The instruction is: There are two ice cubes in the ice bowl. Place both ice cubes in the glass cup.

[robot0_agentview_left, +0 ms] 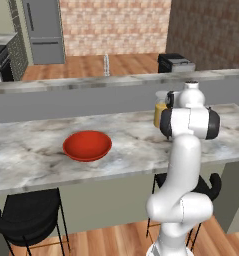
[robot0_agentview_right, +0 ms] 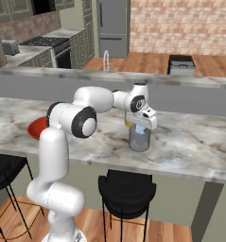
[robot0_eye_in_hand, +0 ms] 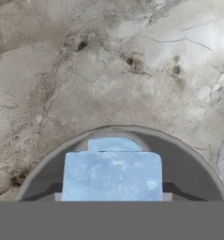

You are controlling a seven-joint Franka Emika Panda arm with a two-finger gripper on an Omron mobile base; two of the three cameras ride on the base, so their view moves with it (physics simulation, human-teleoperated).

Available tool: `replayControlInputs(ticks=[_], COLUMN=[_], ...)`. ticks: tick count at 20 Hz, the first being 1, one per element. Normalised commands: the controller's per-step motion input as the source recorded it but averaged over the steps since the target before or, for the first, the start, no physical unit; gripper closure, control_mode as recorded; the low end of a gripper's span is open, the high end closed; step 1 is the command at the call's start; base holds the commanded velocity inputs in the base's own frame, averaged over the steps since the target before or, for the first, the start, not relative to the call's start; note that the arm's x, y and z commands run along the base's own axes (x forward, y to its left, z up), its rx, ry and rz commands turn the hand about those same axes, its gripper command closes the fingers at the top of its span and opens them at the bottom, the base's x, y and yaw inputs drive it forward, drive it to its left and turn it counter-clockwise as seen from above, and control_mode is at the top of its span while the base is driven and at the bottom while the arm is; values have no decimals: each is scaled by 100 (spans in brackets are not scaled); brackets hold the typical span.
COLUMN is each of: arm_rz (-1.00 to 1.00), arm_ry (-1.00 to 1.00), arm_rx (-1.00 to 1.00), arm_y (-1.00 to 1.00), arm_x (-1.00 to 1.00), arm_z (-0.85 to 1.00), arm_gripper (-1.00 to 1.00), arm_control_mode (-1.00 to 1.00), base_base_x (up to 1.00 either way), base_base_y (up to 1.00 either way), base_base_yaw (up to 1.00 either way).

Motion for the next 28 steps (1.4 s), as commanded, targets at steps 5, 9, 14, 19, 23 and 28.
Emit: replayControlInputs(ticks=[5,9,14,19,23,28], arm_rz=[0,0,0,3,2,0], arm_ry=[0,-7,-9,-13,-16,-10], arm_rx=[0,0,0,-6,-10,-10], arm_y=[0,0,6,51,90,100], arm_x=[-6,-22,-56,-100,-100,-100], arm_z=[37,55,43,5,-1,3], arm_gripper=[-100,-100,-100,-100,-100,-100], arm_control_mode=[-100,-100,-100,-100,-100,-100], base_base_x=[0,0,0,0,0,0], base_base_y=[0,0,0,0,0,0], base_base_yaw=[0,0,0,0,0,0])
